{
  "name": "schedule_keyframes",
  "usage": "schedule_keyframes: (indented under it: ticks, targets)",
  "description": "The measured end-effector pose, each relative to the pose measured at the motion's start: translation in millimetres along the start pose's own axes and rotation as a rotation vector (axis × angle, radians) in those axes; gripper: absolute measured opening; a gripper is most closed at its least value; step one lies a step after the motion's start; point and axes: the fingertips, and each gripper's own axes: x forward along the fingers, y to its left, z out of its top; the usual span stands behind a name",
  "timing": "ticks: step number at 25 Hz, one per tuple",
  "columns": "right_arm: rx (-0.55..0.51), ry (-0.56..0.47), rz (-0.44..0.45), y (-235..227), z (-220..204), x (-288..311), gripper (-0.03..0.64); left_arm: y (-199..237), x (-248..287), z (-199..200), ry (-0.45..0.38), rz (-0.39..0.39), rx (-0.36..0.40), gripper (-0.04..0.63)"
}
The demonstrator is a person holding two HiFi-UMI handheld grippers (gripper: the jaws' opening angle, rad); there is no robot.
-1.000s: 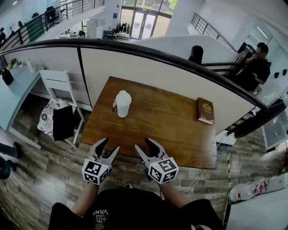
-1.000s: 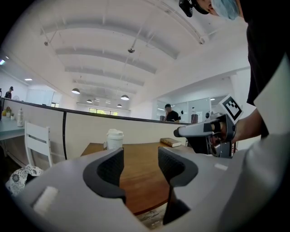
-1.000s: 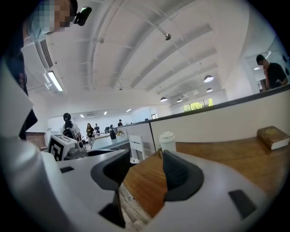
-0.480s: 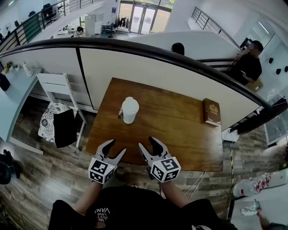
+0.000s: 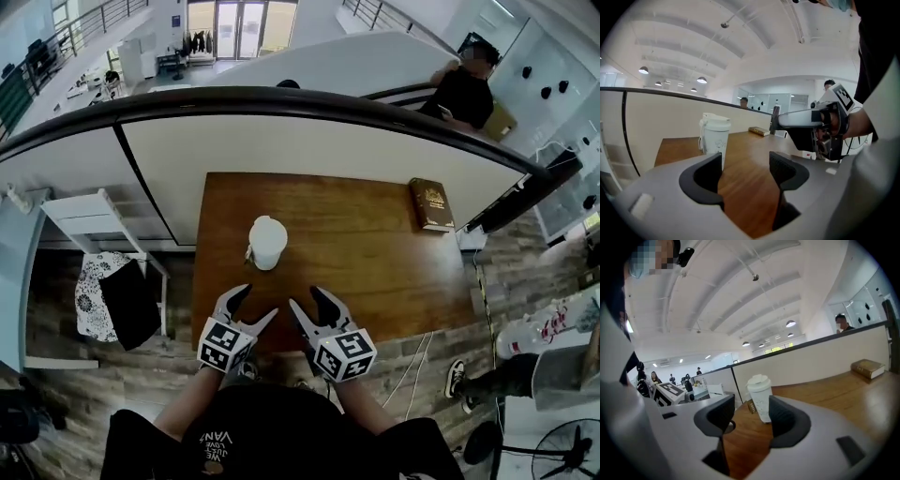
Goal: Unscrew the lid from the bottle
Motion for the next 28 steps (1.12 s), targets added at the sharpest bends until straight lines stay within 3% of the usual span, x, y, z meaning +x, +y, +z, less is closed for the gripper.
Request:
schedule_keyframes:
  ticks: [6, 13, 25, 28]
  targets:
    - [0.032, -0.007, -0.110, -7.9, -6.7, 5.6, 0.195, 14.9, 27.2, -8.0, 0.025, -0.082, -0.011, 0.322]
    - [0.045, 0.016, -0.146, -18.9, -13.7, 7.4, 0.195, 44.1, 54.6, -9.5, 0.012, -0.031, -0.057, 0.359]
    - [-0.017, 0.028, 0.014, -45.2, 12.3, 47.3, 0.197, 83.2, 79.0, -2.3, 0.000, 0.130, -0.042, 0.400]
    - [-0.055, 0.025, 0.085, -42.6, 19.5, 62.1, 0.248, 89.3, 84.4, 1.0, 0.000, 0.158, -0.018, 0.403]
